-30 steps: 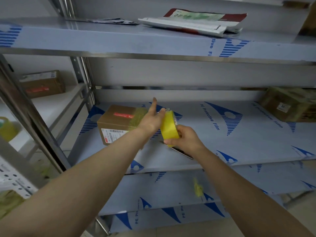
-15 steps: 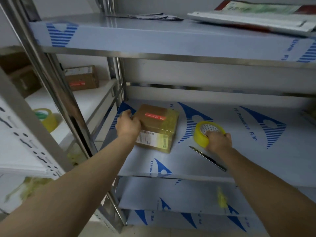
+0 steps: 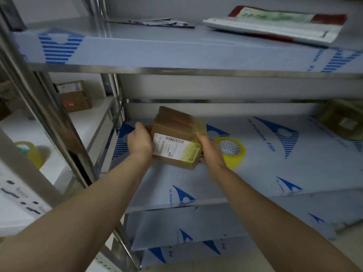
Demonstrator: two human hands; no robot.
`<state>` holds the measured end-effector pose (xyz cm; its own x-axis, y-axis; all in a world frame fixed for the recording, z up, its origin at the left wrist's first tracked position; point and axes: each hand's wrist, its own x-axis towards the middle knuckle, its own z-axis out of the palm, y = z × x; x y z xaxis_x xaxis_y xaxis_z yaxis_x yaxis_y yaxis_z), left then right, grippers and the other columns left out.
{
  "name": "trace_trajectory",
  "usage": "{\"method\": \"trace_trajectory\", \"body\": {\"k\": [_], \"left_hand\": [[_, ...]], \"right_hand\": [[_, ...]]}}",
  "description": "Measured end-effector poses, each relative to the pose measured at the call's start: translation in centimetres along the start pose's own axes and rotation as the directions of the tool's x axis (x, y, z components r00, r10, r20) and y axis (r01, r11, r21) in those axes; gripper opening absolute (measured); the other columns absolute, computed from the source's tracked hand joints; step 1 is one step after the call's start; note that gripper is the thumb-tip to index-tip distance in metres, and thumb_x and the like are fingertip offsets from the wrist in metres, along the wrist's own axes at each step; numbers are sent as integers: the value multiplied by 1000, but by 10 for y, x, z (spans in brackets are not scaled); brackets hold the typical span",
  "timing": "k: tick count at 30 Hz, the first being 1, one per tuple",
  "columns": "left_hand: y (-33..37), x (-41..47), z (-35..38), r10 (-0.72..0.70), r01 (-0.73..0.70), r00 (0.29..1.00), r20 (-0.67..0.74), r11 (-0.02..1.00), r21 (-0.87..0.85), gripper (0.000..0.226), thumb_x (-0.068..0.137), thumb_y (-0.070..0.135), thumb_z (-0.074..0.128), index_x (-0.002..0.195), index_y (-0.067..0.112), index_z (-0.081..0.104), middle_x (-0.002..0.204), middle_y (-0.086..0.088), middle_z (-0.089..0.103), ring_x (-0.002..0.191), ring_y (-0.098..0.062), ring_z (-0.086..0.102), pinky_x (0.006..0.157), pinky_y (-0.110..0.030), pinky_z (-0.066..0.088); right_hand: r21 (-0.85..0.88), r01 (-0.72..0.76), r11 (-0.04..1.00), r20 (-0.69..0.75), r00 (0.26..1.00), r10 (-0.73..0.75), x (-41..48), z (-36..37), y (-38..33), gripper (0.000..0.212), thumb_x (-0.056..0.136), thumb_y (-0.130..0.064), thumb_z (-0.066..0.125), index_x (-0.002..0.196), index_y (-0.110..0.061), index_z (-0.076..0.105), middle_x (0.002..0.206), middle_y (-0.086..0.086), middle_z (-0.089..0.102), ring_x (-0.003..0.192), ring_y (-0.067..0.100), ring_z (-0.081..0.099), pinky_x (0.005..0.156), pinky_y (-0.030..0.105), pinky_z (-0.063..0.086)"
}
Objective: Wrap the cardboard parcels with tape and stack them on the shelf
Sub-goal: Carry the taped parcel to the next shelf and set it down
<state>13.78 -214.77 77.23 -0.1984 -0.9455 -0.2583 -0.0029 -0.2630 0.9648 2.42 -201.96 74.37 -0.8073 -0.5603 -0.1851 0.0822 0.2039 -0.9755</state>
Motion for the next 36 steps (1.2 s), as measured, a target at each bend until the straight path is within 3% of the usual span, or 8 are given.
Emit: {"method": "trace_trajectory", "body": {"k": [5,9,13,16,23,28,32,36], "left_hand": [[30,-28,33,99,-79,967,237,993,-92,32,87,32,44,65,19,62,61,-2,68,66,-24,65,64,-32,50],[36,-57,61,145,-134,859,491,989,-57,29,85,35,49,66,20,66,65,1,71,63,-17,65,61,-25,47],[27,-94,96,199,-264,705,680,964,-9,23,87,28,48,73,21,66,70,5,72,68,-10,65,61,-23,49],[11,-126,126,215,-320,609,764,947,-12,18,88,17,51,100,17,66,88,3,71,82,-12,67,67,-26,51],[-19,-204,200,185,-295,498,847,955,-35,27,89,18,62,115,13,64,103,-2,69,87,-10,63,68,-14,45],[-41,-274,271,175,-289,467,867,957,-37,30,88,27,63,117,21,66,101,4,67,85,-5,59,70,-18,42],[-68,-337,328,75,-202,495,866,979,30,32,90,32,62,121,23,65,107,2,68,95,-13,62,85,-30,49],[-91,-391,381,3,-117,546,838,991,72,30,91,30,61,118,19,66,109,-5,69,100,-21,64,97,-40,49]], "right_hand": [[89,39,995,-149,989,-25,-4,-43,-29,39,79,-58,55,85,-23,70,89,1,74,87,19,69,84,39,55],[215,129,968,-227,971,-79,-23,-92,-30,21,87,-38,55,85,-21,68,75,-2,73,68,14,69,60,29,53],[211,155,965,-369,927,-68,-52,-146,-17,13,88,-23,54,86,-19,67,80,0,70,78,17,62,71,30,48],[250,133,959,-486,874,6,-75,-183,-10,12,87,-28,56,86,-23,67,84,-4,68,87,14,59,85,37,42],[400,140,906,-577,806,130,-107,-277,6,13,93,-33,51,96,-25,61,98,1,65,93,20,61,77,41,51],[363,149,920,-655,743,139,-118,-371,22,31,90,-32,58,117,-19,56,110,3,61,102,19,60,80,35,53],[342,146,928,-672,729,133,-128,-456,32,16,91,-31,61,105,-24,57,98,-4,62,93,13,60,72,31,50],[322,153,934,-655,749,104,-130,-535,45,13,92,-29,60,104,-28,56,95,-11,63,89,7,58,84,33,49]]}}
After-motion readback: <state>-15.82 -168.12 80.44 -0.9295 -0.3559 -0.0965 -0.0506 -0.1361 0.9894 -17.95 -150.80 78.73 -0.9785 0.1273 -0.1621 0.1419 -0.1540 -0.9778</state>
